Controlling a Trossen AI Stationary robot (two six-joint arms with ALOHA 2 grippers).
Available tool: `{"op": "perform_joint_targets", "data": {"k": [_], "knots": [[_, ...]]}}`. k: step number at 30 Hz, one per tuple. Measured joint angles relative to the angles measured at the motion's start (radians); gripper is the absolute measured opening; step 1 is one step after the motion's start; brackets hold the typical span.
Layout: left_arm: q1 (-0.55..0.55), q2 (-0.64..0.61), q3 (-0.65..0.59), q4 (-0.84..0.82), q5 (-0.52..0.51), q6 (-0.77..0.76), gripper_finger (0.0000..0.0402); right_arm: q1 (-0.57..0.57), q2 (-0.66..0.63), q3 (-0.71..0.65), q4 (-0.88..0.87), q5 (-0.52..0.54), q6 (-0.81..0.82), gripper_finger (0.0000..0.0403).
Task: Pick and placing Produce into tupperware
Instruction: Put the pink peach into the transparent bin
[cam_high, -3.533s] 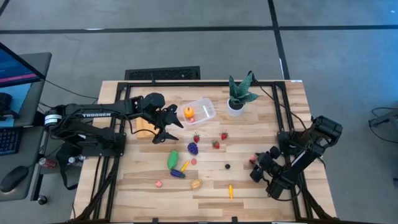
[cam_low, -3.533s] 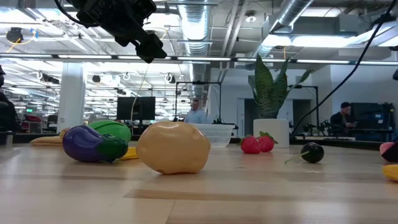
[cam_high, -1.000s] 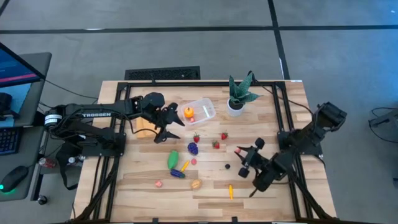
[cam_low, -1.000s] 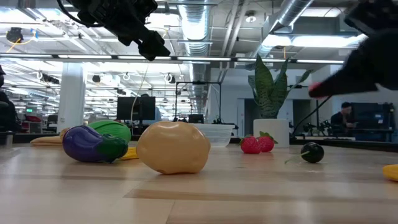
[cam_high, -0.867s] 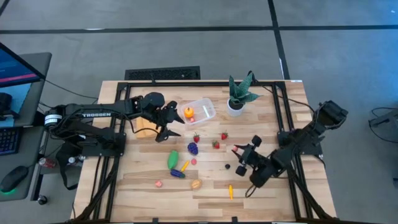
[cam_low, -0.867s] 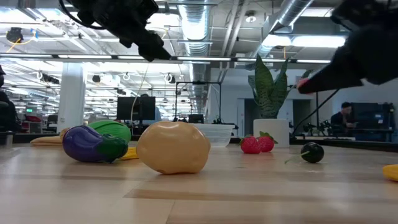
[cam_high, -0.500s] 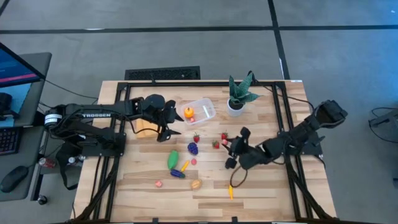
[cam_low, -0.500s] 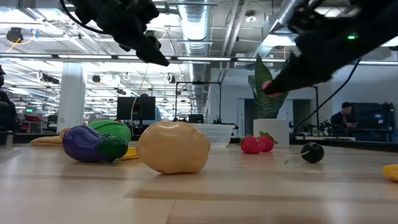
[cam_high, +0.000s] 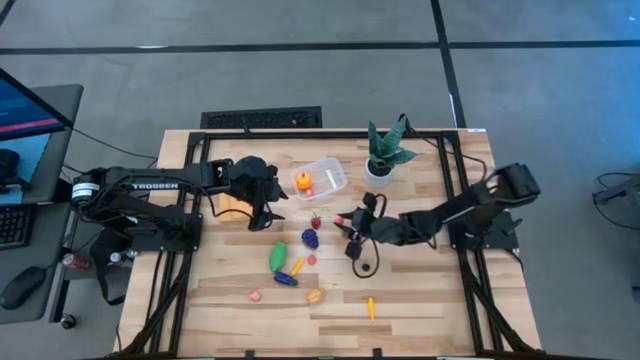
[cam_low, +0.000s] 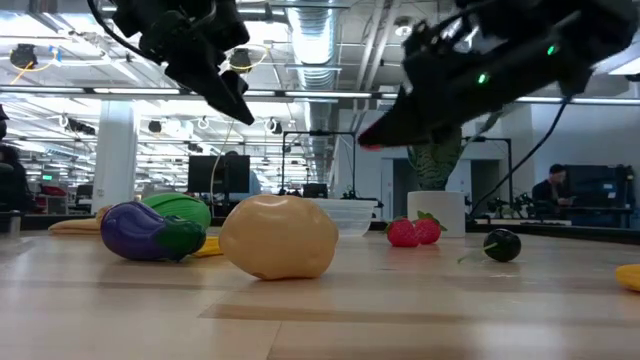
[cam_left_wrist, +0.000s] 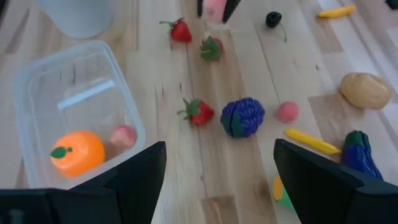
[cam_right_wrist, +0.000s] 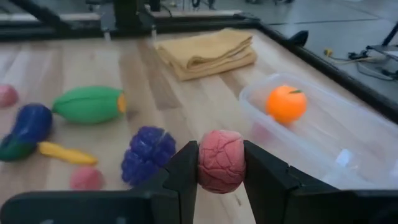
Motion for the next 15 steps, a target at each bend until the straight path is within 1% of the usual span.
{"op": "perform_joint_targets", "data": {"k": [3, 8, 15], "knots": [[-0.002, 0.000, 0.000, -0.016, 0.000, -0.009, 0.0288, -0.038, 0.059, 0.009, 0.069, -0.001, -0.009, 0.0109], [-0.005, 0.000, 0.000, -0.033, -0.013, -0.020, 0.0288, -0.104, 0.156, 0.062, 0.161, -0.002, -0.009, 0.0109], [-0.007, -0.033, 0.000, -0.056, -0.020, -0.033, 0.0288, -0.186, 0.252, 0.172, 0.153, -0.001, 0.008, 0.0109]]}}
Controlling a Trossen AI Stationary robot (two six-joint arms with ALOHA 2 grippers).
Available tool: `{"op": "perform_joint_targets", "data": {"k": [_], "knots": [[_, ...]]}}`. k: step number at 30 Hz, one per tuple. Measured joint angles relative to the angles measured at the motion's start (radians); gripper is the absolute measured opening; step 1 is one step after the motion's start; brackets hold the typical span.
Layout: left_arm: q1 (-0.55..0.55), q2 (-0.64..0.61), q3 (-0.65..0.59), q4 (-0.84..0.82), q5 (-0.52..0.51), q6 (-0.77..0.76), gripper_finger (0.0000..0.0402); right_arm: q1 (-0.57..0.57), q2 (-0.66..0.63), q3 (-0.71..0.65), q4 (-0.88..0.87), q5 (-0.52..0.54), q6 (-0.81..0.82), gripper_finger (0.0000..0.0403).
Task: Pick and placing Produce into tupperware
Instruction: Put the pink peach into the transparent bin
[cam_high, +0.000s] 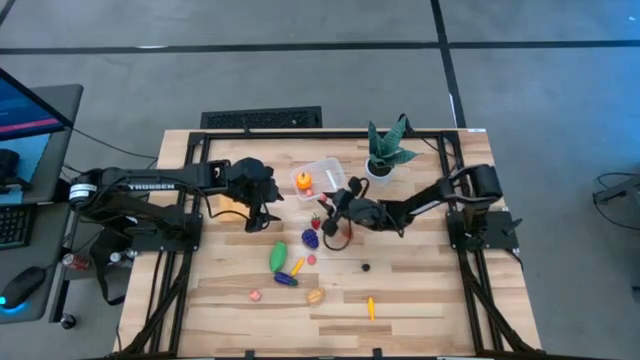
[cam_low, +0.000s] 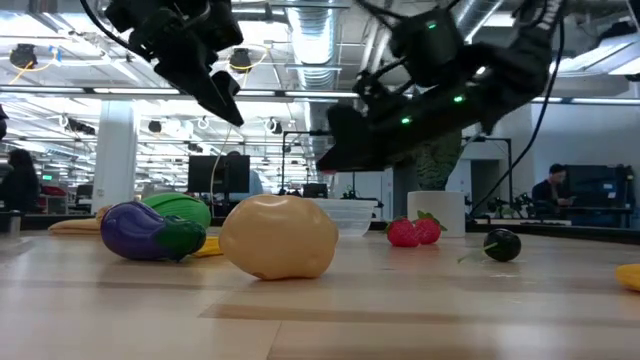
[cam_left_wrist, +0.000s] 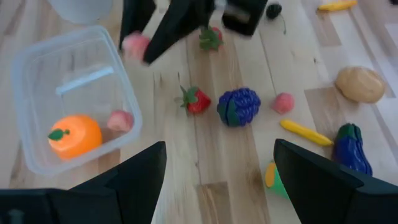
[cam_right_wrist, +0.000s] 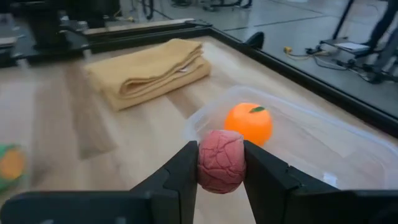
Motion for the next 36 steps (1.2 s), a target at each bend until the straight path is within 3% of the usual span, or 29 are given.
{"op": "perform_joint_targets", "data": {"k": [14, 36], "knots": [[-0.055, -0.108, 0.000, -0.045, -0.069, -0.030, 0.0288, -0.114, 0.083, 0.105, -0.071, -0.011, 0.071, 0.0109], [-0.079, -0.113, -0.001, -0.038, -0.081, -0.046, 0.0288, -0.167, 0.082, 0.105, -0.070, -0.101, 0.088, 0.0109]]}}
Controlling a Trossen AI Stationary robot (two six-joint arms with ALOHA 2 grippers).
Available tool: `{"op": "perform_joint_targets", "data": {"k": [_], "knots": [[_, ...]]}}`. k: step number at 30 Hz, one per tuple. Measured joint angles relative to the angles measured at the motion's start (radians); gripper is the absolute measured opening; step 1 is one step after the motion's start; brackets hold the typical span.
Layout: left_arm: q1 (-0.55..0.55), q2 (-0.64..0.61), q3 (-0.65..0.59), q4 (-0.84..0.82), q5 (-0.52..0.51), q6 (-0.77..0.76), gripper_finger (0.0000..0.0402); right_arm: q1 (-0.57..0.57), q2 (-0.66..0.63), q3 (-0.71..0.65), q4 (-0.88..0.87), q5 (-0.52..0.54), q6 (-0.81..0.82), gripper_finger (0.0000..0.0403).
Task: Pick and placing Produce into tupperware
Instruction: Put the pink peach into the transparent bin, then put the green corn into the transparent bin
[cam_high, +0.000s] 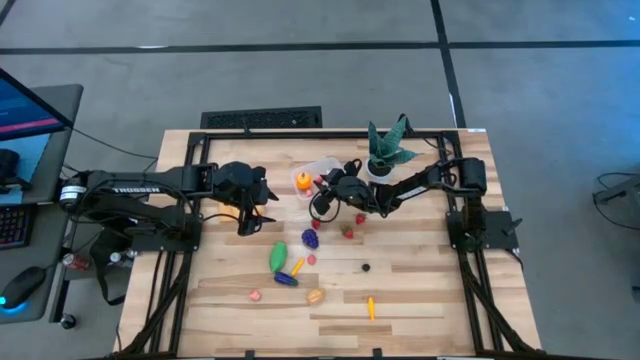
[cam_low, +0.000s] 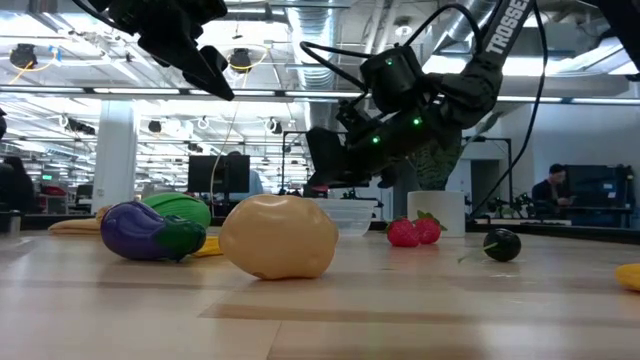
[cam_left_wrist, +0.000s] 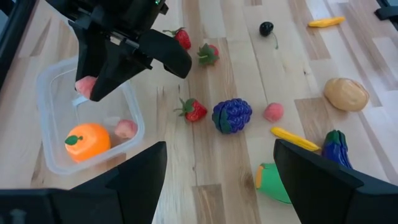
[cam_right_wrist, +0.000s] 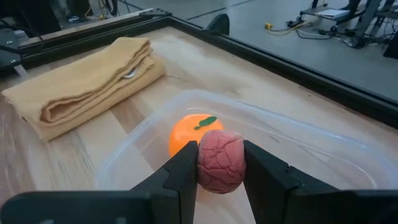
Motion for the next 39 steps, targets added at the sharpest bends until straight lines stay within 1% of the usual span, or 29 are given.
{"op": "perform_joint_targets", "data": {"k": [9, 12, 19, 23, 26, 34, 36, 39], "knots": [[0.000, 0.000, 0.000, 0.000, 0.000, -0.001, 0.0288, 0.001, 0.000, 0.000, 0.021, -0.018, -0.008, 0.0109], [0.000, 0.000, -0.001, 0.000, 0.000, -0.002, 0.0288, 0.001, 0.000, 0.000, 0.022, -0.039, -0.009, 0.0109], [0.000, 0.000, -0.001, 0.000, 0.000, -0.002, 0.0288, 0.002, 0.000, 0.000, 0.029, -0.042, -0.027, 0.0109], [0.000, 0.000, -0.001, 0.000, 0.000, -0.002, 0.0288, 0.002, 0.000, 0.000, 0.041, -0.072, -0.034, 0.0113], [0.000, 0.000, -0.001, 0.000, 0.000, -0.002, 0.0288, 0.002, -0.001, 0.000, 0.063, -0.087, -0.034, 0.0136], [0.000, 0.000, -0.001, 0.000, 0.001, -0.008, 0.0288, 0.002, -0.001, 0.000, 0.071, -0.089, -0.034, 0.0221], [0.000, 0.000, -0.001, 0.000, 0.001, -0.008, 0.0288, 0.003, -0.001, 0.000, 0.075, -0.089, -0.035, 0.0235], [0.000, 0.001, -0.005, 0.004, 0.002, -0.010, 0.0288, 0.012, -0.001, 0.000, 0.091, -0.090, -0.055, 0.0243]]}}
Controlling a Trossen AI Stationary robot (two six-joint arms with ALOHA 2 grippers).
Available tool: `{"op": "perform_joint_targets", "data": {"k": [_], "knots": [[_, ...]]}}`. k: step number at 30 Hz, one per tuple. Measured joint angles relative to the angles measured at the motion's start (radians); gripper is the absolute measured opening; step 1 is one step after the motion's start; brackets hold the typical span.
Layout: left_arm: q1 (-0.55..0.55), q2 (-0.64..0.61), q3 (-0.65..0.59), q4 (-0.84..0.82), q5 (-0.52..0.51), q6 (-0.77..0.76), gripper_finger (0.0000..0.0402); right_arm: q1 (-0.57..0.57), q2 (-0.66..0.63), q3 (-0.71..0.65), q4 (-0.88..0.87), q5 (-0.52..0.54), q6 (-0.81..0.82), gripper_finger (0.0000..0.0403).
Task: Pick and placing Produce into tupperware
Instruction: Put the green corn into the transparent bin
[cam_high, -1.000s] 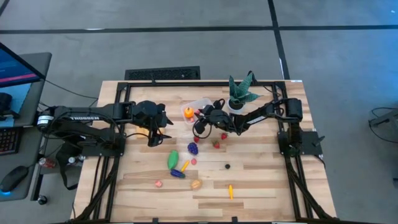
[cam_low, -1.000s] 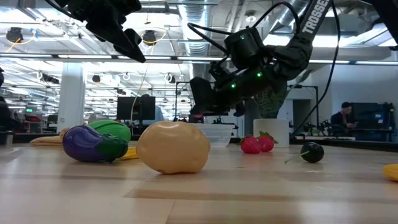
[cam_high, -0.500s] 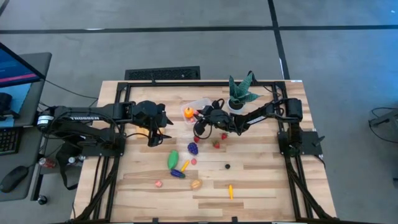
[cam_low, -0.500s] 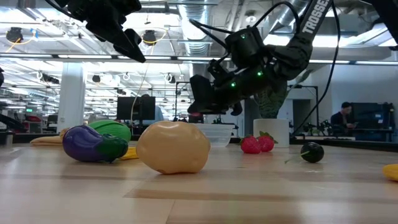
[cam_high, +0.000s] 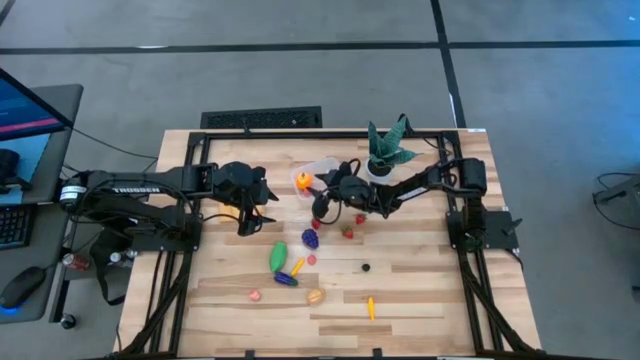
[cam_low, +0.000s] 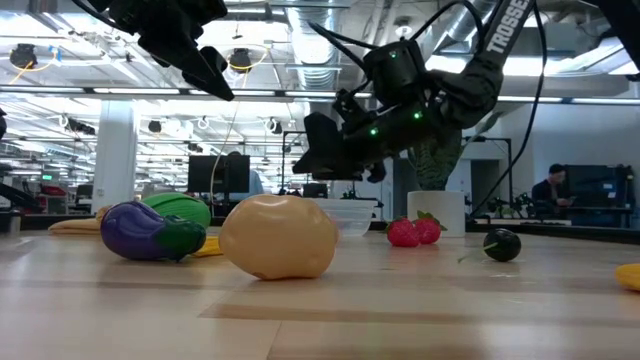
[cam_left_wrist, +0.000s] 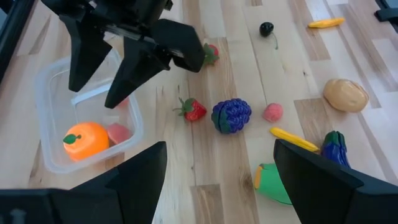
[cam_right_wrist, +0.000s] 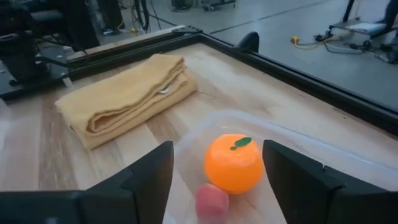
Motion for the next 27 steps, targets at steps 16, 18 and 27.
{"op": "perform_joint_targets", "data": {"k": [16, 18, 27], "knots": [[0.000, 0.000, -0.158, 0.029, 0.118, -0.094, 0.0288, 0.085, -0.010, 0.000, 0.058, -0.108, -0.063, 0.0222], [0.000, 0.000, -0.159, 0.028, 0.141, -0.103, 0.0288, 0.100, -0.011, 0.000, 0.059, -0.108, -0.076, 0.0220], [0.000, 0.007, -0.159, 0.088, 0.159, -0.201, 0.0288, 0.191, -0.107, -0.001, -0.114, -0.108, -0.087, 0.0219]]}}
